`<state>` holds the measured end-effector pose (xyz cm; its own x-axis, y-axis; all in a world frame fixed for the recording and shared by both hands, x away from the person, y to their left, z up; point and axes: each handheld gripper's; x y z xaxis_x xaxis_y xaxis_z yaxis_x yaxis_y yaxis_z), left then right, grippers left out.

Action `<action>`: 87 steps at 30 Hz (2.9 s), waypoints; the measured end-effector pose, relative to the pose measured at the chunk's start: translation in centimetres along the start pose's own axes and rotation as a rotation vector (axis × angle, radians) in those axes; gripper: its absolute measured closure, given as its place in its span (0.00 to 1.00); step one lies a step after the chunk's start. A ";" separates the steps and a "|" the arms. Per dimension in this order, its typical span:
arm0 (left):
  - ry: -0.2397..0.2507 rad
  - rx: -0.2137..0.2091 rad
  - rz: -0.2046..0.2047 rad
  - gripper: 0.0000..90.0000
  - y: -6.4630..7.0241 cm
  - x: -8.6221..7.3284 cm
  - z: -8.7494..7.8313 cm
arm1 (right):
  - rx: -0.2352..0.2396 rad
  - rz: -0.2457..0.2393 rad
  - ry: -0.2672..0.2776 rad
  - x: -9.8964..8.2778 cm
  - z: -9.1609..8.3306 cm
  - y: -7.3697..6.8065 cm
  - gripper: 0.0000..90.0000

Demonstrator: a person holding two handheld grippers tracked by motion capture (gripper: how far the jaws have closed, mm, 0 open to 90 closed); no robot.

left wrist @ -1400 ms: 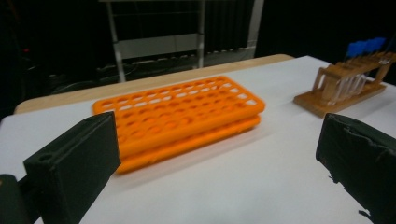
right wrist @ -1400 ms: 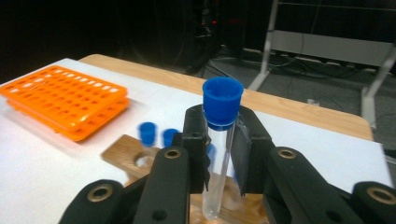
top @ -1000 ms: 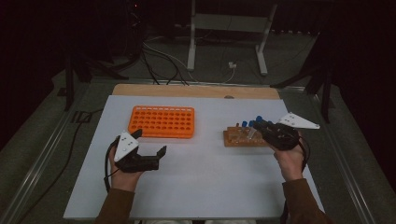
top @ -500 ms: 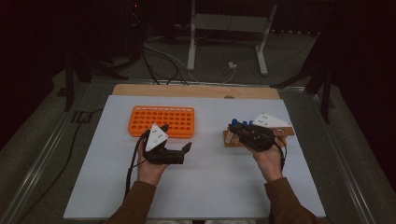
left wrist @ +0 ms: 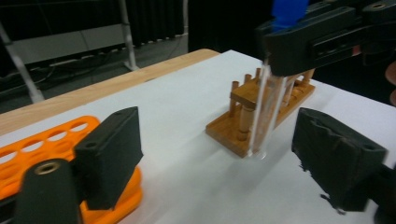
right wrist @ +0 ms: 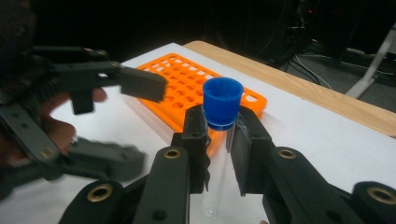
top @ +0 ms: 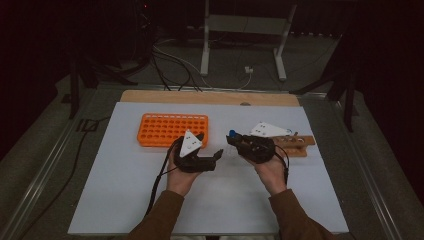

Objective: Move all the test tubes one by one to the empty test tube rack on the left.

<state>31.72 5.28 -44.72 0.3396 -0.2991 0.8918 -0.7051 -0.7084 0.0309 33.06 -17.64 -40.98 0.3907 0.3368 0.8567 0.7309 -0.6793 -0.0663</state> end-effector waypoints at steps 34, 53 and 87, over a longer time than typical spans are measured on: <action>-0.019 -0.033 0.042 0.87 -0.8 -0.3 0.8 | 0.057 0.029 0.026 -0.5 0.3 -0.4 0.50; 0.031 0.074 -0.013 0.87 -3.7 0.7 0.3 | -0.053 0.063 0.034 -5.6 -3.9 1.0 0.15; -0.151 0.214 -0.080 0.87 -5.6 -2.2 5.8 | -0.042 0.094 0.033 -8.6 -5.6 1.7 0.03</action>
<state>38.53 6.20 -49.46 0.4895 -0.3172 0.8122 -0.5302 -0.8478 -0.0115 27.84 -25.34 -45.61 0.4375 0.2492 0.8640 0.6676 -0.7338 -0.1264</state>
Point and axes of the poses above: each handheld gripper's, and its own axes: z roughly forward along the jaws, x roughly out of its top, y roughly to its right, and after that the axes turned 7 degrees about -y, right-handed
